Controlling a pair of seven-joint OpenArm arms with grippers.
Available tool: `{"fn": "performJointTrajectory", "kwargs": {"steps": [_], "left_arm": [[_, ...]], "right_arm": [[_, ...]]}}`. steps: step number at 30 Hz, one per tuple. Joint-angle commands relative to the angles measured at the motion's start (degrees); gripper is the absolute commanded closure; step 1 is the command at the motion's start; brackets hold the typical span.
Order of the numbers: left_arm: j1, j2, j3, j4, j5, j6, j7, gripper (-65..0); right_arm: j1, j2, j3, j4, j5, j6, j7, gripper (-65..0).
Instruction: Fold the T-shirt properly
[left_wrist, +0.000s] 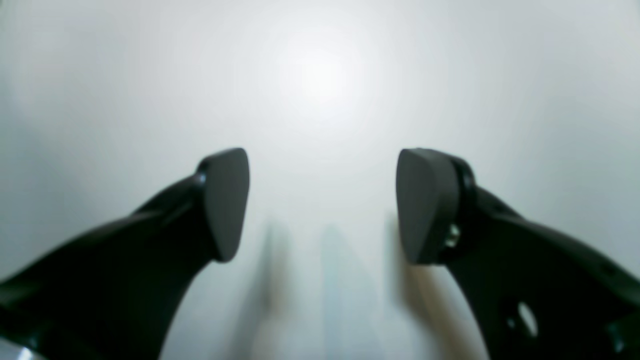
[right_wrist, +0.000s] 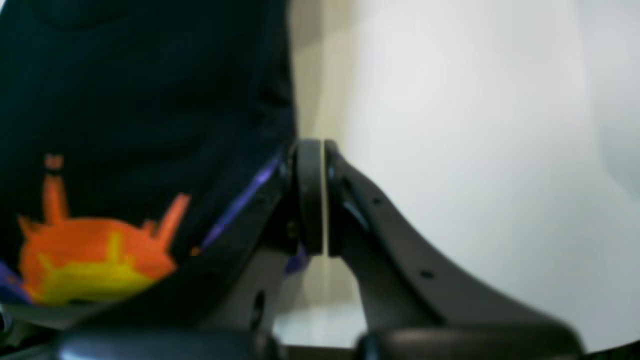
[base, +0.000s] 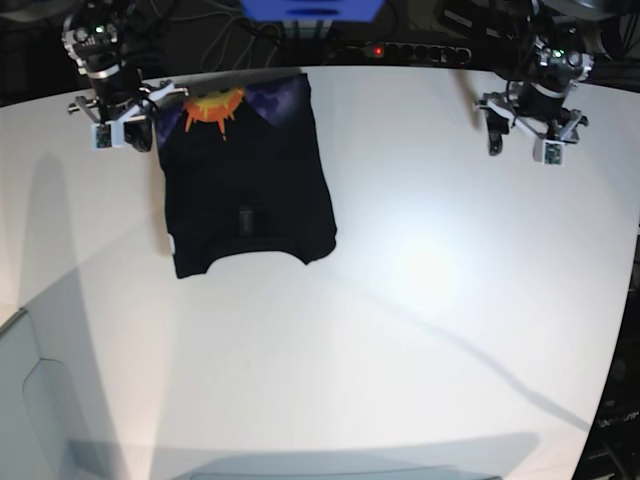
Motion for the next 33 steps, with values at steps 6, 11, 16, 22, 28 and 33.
{"fn": "performJointTrajectory", "kwargs": {"steps": [6, 11, 16, 22, 28, 33], "left_arm": [[2.47, 2.38, -5.37, 1.04, -0.49, 0.09, -1.26, -44.4], [3.96, 2.55, -6.25, 0.95, -0.49, 0.09, -1.26, -44.4], [4.75, 2.64, -6.25, 1.13, -0.49, 0.09, -1.26, -44.4], [8.27, 3.52, -5.72, 1.21, -1.72, 0.01, -1.26, -44.1], [15.48, 3.17, -6.25, 2.36, -7.53, 0.01, -1.26, -20.1], [23.48, 4.14, -5.37, 6.31, -7.7, 0.09, -1.26, 0.0]], "right_arm": [[-1.57, 0.36, -0.28, -3.87, 0.75, 1.24, 1.19, 0.0], [-2.89, 0.28, -0.28, -4.83, 0.93, 1.24, 1.19, 0.0], [-4.47, 0.72, -0.28, -4.48, 5.67, 1.24, 1.19, 0.0], [-4.82, 0.63, 2.01, -4.39, 6.46, 1.24, 1.28, 0.0], [-8.69, -0.51, 5.88, -2.02, 6.46, 1.24, 1.1, 0.0], [-16.25, -0.43, 5.52, 2.2, 6.2, 1.24, 1.1, 0.0]]}}
